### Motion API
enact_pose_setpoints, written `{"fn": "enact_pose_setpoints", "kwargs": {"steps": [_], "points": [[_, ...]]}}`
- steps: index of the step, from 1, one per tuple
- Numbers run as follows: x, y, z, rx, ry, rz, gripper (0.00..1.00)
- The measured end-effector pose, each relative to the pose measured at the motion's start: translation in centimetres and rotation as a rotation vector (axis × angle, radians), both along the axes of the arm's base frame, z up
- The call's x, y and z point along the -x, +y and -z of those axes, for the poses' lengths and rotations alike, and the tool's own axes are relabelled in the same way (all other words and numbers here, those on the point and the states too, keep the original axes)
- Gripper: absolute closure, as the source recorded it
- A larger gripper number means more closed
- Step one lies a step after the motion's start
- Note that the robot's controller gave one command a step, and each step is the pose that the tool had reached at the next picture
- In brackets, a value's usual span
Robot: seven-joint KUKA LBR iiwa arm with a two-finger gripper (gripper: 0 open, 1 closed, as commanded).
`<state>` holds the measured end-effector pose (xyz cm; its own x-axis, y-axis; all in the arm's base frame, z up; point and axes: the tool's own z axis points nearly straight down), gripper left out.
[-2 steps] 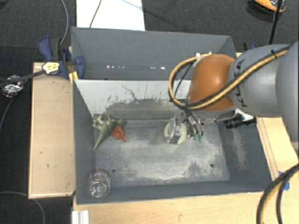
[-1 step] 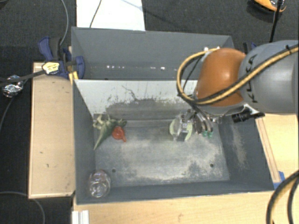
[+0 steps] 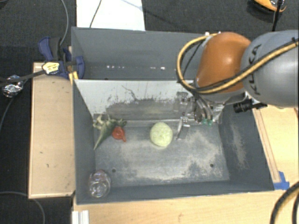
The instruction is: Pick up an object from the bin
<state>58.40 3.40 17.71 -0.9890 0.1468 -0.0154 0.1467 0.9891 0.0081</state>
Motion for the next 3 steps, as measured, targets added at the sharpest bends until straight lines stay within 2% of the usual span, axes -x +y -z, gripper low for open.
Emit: {"fn": "enact_pose_setpoints", "kwargs": {"steps": [2, 3], "points": [[0.0, 0.0, 0.1, 0.000, 0.000, -0.003, 0.00], [-0.2, 1.5, 1.8, 0.002, 0.005, -0.067, 0.00]]}}
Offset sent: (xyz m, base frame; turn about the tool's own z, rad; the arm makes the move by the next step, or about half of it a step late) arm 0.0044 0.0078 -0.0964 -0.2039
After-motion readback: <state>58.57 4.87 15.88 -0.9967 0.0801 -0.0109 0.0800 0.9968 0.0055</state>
